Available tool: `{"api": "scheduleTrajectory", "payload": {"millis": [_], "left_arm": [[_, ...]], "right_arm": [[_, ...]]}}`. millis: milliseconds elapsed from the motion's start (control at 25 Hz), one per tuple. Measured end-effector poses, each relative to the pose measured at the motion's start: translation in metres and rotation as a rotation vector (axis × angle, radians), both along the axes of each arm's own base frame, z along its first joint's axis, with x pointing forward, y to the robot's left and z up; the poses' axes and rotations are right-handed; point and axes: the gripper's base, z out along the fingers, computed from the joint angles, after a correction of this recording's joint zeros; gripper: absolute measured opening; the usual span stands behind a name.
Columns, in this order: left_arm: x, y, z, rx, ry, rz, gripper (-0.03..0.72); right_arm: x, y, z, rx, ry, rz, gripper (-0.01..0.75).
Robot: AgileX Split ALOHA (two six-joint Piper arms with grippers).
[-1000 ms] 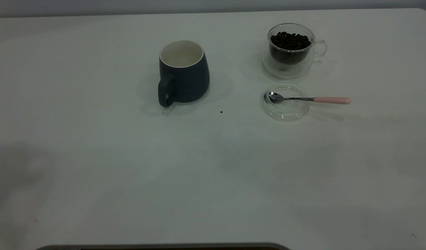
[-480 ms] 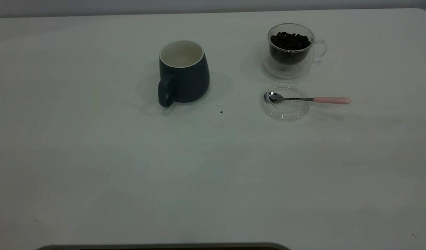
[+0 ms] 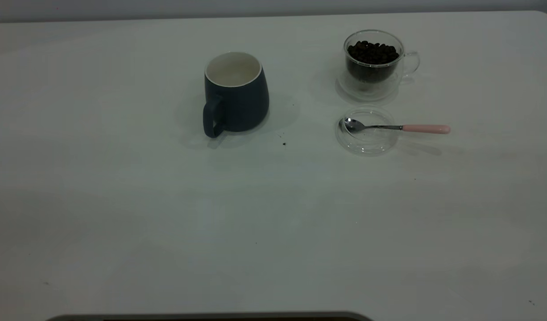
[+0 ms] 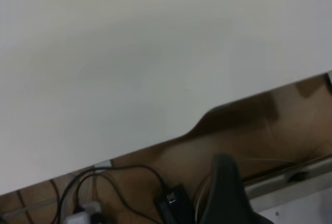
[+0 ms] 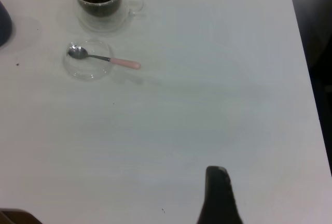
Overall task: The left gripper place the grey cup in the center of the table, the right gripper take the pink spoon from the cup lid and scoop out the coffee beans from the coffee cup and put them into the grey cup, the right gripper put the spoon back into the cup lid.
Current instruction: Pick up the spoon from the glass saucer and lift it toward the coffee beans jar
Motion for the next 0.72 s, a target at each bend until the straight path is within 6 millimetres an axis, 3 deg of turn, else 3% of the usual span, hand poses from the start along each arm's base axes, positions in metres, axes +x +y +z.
{"api": "scheduleTrajectory", "payload": {"millis": [720], "left_arm": [[-0.0076, 0.0016, -0.0056, -0.018, -0.065, 0.019, 0.565]], "right_arm": [[0.0000, 0.0000, 0.0000, 0.000, 0.000, 0.000, 0.575]]}}
